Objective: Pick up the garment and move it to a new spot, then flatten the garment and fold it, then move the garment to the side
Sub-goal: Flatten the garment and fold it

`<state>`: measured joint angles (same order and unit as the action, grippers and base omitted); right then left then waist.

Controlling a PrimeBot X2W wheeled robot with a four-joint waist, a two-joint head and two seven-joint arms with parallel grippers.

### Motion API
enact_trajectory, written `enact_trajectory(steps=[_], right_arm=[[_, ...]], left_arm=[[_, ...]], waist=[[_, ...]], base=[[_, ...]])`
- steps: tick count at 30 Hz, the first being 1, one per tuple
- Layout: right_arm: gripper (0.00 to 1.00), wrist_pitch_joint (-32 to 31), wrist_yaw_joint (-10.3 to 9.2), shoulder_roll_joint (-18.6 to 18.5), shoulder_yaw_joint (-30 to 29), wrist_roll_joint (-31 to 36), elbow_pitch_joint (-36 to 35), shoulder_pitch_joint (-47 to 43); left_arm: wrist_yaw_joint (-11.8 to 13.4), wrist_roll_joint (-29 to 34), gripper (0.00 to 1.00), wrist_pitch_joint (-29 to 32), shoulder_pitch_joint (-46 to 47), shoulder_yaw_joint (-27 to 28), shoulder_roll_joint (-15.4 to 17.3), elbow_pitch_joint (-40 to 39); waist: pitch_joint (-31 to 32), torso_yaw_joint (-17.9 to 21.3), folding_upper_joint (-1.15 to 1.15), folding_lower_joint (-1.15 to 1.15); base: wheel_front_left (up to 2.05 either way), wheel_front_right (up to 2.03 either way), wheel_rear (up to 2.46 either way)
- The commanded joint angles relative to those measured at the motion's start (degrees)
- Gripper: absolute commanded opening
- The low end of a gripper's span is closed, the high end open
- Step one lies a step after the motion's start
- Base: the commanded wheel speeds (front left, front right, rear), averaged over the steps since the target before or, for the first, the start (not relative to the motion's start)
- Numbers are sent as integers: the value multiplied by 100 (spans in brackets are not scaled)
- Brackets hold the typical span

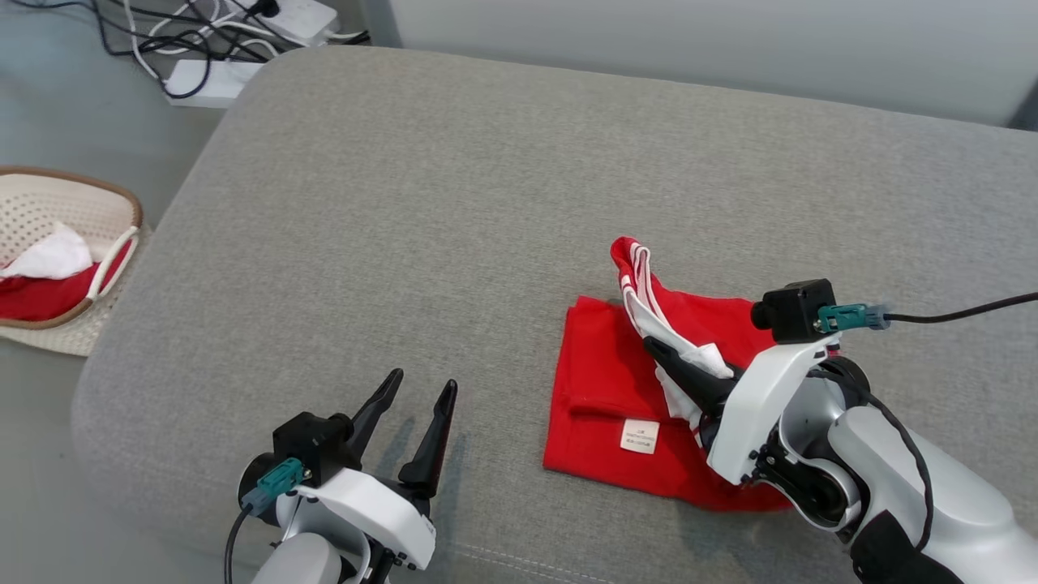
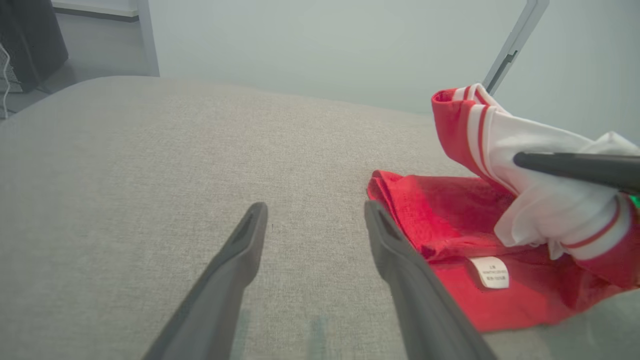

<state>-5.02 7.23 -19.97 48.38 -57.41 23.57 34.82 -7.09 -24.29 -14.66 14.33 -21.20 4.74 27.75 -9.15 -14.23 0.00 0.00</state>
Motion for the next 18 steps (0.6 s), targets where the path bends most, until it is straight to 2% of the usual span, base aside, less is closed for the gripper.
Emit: enact_trajectory(steps=[1, 2, 3, 8, 12, 15, 18], right_arm=[[2, 68, 25, 48, -4, 61, 6, 87], [47, 90, 25, 75, -8, 79, 85, 108], [100, 129, 25, 116, -42, 55, 135, 131], [100, 492, 25, 131, -497, -170, 32, 396], [100, 1017, 25, -261, -1219, -221, -149, 575], [100, 1384, 25, -617, -1789, -225, -75, 375], [100, 1535, 25, -747, -2047, -262, 47, 68]], left_arm=[[-39, -37, 100, -34, 4, 157, 70, -103], [-39, -46, 100, -34, 2, 159, 72, -101], [-39, -50, 100, -34, -2, 164, 77, -102], [-39, 8, 100, -34, -40, 304, 106, -136], [-39, 85, 100, -34, -55, 434, 125, -205], [-39, 141, 100, -34, -52, 516, 134, -258], [-39, 167, 100, -34, -56, 575, 131, -283]], waist=[[-30, -206, 0, 0], [-35, -233, 0, 0], [-36, -245, 0, 0], [14, -95, 0, 0], [94, 208, 0, 0], [141, 480, 0, 0], [161, 648, 0, 0]], base=[[0, 0, 0], [0, 0, 0], [0, 0, 0], [0, 0, 0], [0, 0, 0], [0, 0, 0], [0, 0, 0]])
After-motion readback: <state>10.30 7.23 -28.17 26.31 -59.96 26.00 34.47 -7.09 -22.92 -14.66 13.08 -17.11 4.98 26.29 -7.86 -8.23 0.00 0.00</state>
